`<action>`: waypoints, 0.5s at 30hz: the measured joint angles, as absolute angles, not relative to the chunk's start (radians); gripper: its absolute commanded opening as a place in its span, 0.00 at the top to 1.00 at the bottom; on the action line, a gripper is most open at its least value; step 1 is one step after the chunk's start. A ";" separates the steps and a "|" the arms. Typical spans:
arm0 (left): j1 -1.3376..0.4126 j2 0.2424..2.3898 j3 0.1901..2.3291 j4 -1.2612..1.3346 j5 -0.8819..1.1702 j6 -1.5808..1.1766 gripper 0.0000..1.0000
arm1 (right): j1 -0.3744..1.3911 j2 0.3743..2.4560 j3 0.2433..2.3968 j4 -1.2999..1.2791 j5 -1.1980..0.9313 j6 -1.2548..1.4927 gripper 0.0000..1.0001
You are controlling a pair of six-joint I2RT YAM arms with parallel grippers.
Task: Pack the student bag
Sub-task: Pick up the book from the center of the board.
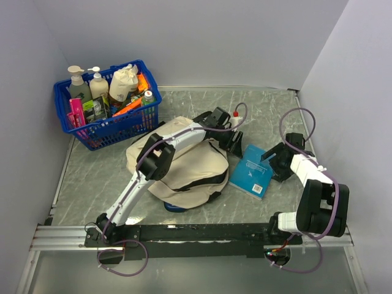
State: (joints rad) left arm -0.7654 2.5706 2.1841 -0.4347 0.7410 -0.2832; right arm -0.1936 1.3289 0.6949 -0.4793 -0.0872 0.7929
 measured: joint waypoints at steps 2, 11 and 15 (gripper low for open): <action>-0.765 2.588 2.207 -0.435 0.758 -0.284 0.36 | -0.174 1.336 0.700 -0.482 -0.091 0.797 0.08; -0.764 2.597 2.187 -0.393 0.815 -0.294 0.38 | -0.102 1.392 0.742 -0.505 -0.079 0.809 0.07; -0.759 2.580 2.149 -0.358 0.813 -0.290 0.40 | -0.101 1.393 0.742 -0.518 -0.061 0.810 0.08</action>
State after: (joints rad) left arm -0.7593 2.5805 2.1494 -0.3576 0.8131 -0.2897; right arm -0.1013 1.3926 0.7418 -0.5179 -0.0608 0.8097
